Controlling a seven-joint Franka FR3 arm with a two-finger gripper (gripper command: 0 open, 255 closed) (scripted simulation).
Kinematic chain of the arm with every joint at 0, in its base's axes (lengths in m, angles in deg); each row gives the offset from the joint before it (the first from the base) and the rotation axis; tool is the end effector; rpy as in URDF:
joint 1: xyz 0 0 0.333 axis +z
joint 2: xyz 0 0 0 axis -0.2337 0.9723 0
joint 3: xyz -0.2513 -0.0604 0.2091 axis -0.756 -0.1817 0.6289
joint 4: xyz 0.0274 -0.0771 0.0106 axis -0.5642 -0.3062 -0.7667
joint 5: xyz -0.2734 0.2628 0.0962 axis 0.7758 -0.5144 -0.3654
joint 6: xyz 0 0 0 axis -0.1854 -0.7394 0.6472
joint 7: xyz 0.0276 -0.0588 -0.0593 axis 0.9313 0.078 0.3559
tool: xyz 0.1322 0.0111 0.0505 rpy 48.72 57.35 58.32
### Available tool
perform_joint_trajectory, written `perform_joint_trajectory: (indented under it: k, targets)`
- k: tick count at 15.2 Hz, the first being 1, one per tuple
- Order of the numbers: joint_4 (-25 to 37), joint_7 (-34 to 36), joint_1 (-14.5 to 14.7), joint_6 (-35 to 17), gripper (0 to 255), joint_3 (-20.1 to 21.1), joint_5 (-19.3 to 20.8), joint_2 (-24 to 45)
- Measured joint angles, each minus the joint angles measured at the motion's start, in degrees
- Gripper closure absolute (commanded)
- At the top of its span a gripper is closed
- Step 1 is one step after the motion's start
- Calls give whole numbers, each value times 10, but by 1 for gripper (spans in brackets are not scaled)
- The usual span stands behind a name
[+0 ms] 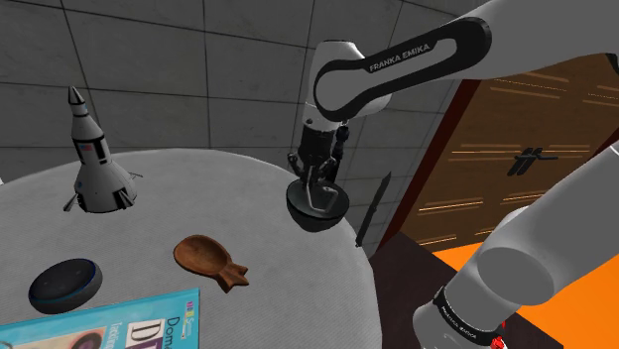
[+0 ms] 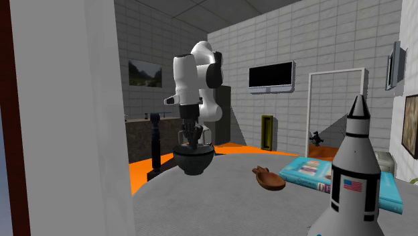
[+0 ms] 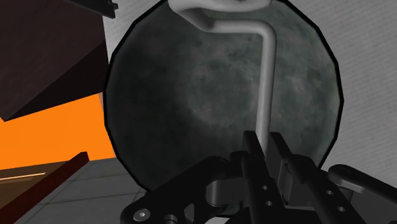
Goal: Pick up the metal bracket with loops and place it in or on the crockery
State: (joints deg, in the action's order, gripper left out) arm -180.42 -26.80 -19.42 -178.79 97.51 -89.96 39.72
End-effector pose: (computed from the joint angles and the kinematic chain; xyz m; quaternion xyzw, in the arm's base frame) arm 0.4456 0.0997 0.3706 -0.9463 0.3195 0.0444 0.0220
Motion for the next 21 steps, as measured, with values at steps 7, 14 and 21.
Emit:
perform_joint_trajectory:
  k: [7,14,21]
  targets:
    - [-2,0,0,-4,0,1,0,2]
    - [13,0,0,21,0,-2,0,-9]
    - [47,-2,-3,73,0,-8,1,-26]
